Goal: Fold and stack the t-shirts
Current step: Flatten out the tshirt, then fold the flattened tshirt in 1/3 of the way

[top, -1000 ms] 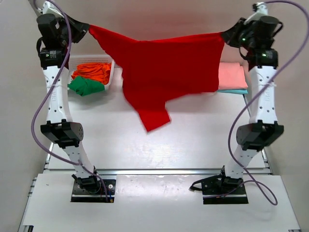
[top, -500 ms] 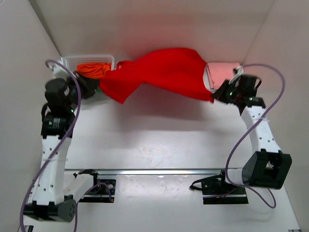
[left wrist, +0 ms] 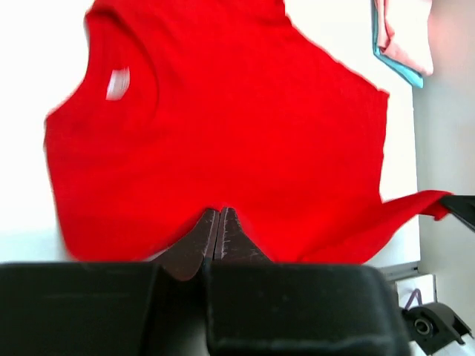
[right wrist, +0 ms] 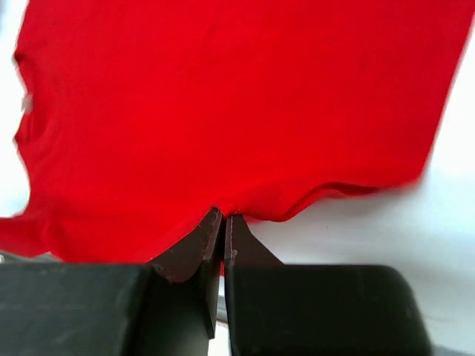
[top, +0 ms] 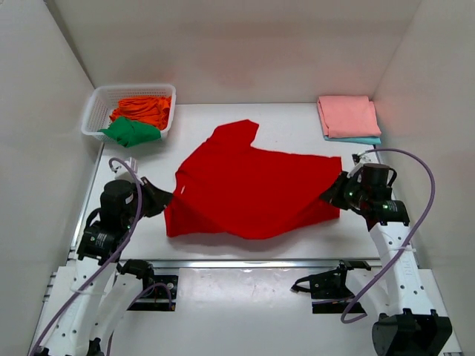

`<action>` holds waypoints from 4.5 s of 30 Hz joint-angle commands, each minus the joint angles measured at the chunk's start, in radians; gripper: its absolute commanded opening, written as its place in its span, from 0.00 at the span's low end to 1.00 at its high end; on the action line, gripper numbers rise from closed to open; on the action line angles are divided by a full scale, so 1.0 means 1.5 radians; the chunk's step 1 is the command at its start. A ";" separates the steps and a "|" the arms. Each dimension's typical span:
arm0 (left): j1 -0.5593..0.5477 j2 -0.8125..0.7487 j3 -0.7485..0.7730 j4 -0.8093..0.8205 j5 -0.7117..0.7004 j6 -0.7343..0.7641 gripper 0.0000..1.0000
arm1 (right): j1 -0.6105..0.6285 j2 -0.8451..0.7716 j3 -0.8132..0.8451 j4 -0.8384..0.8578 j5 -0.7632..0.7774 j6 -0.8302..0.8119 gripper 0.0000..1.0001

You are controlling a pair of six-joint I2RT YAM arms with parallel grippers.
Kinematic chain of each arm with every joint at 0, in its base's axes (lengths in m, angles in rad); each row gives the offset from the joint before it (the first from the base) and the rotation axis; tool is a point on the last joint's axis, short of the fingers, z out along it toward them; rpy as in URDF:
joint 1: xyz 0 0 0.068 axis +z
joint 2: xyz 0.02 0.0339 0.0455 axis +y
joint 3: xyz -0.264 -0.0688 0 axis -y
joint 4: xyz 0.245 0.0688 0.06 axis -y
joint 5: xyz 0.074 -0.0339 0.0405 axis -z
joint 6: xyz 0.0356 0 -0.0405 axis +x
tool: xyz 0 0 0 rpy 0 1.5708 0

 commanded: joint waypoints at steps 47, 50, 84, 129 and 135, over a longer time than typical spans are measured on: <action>0.015 0.035 0.039 0.078 -0.064 0.038 0.00 | -0.030 0.120 0.027 0.176 -0.057 -0.037 0.00; -0.001 -0.039 -0.059 0.053 -0.059 -0.022 0.00 | -0.022 0.080 -0.059 0.146 -0.048 -0.038 0.00; 0.007 -0.012 -0.105 0.081 -0.010 -0.045 0.00 | 0.081 -0.084 -0.143 -0.176 0.080 0.127 0.00; 0.084 0.491 0.123 0.330 0.017 0.024 0.00 | -0.059 0.420 0.044 0.043 0.069 0.026 0.00; 0.073 0.524 0.138 0.342 0.002 0.032 0.00 | -0.056 0.455 0.059 0.068 0.052 0.023 0.00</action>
